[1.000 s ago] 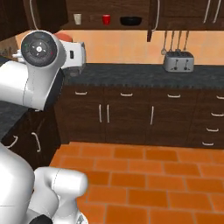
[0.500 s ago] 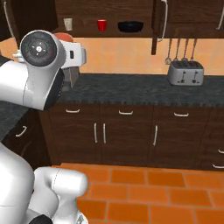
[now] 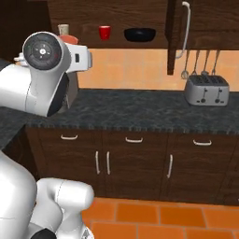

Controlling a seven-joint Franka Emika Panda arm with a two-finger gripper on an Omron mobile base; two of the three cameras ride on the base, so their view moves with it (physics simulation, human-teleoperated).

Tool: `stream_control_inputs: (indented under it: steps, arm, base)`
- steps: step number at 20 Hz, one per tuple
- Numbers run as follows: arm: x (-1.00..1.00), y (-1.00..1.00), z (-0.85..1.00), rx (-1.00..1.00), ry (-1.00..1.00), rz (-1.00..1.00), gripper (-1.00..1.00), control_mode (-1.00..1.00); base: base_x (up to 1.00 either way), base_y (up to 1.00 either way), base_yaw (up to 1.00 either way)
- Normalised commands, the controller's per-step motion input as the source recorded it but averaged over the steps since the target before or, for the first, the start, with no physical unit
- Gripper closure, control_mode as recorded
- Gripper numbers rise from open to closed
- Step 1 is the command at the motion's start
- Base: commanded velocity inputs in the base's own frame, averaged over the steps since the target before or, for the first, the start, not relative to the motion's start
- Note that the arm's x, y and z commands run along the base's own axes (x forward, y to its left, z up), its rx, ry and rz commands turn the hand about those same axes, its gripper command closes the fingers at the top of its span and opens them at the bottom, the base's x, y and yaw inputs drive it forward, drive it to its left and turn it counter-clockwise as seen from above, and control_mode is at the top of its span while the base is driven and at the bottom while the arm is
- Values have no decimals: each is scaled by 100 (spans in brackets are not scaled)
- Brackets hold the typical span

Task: Gather all objects into one cabinet and sort the glasses and bowls to opposite sides.

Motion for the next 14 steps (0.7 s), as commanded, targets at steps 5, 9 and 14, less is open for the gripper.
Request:
stream_control_inputs:
  steps: [5,9,14]
  arm:
    - [0,0,0,0,0,0,100,100]
    - [0,0,0,0,0,0,100,100]
    - [0,0,0,0,0,0,100,100]
  base:
    - [72,11,0]
    - [57,14,0]
    - [59,6,0]
